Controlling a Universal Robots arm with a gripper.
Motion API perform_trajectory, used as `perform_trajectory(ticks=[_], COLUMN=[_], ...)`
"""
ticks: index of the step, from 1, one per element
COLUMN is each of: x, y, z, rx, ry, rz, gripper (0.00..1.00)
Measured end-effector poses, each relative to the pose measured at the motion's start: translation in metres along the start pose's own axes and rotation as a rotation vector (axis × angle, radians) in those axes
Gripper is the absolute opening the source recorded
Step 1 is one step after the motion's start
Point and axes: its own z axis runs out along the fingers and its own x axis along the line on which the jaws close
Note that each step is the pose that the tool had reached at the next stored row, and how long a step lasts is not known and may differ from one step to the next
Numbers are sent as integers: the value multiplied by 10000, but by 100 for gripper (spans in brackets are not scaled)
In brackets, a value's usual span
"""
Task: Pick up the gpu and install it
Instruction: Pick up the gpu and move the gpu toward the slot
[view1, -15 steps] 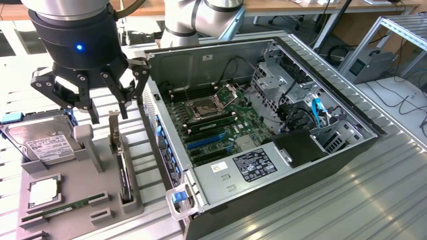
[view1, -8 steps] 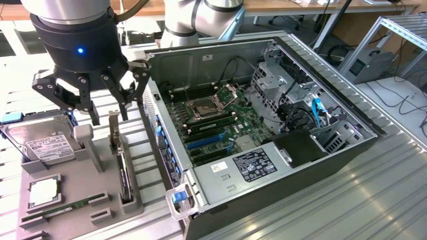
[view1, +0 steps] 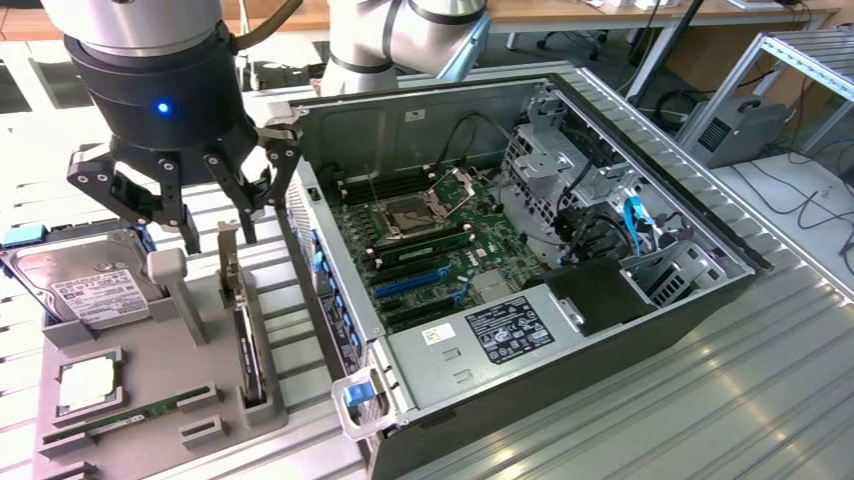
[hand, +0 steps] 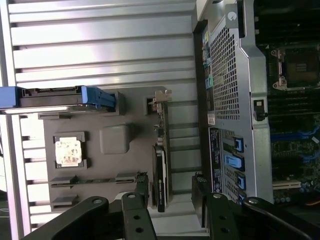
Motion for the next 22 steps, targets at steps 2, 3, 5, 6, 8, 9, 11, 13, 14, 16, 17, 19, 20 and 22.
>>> perform_trajectory(ticks=[2, 3, 5, 6, 8, 9, 11, 13, 14, 16, 17, 19, 20, 22], x=[0, 0, 1, 1, 1, 2, 2, 2, 2, 2, 2, 3, 3, 3], y=[0, 0, -1, -1, -2, -2, -3, -4, -4, -4, -5, -6, -6, -7], z=[8, 12, 22, 26, 34, 38, 46, 55, 59, 67, 71, 83, 88, 94], rx=[0, 0, 0, 0, -1, 0, -1, -1, 0, 0, 0, 0, 0, 0], ry=[0, 0, 0, 0, 0, 0, 0, 0, 0, 0, 0, -1, 0, 0], rz=[0, 0, 0, 0, 0, 1, 1, 0, -1, -1, 0, 0, 0, 0], gripper=[48, 48, 48, 48, 48, 48, 48, 48, 48, 48, 48, 48, 48, 48])
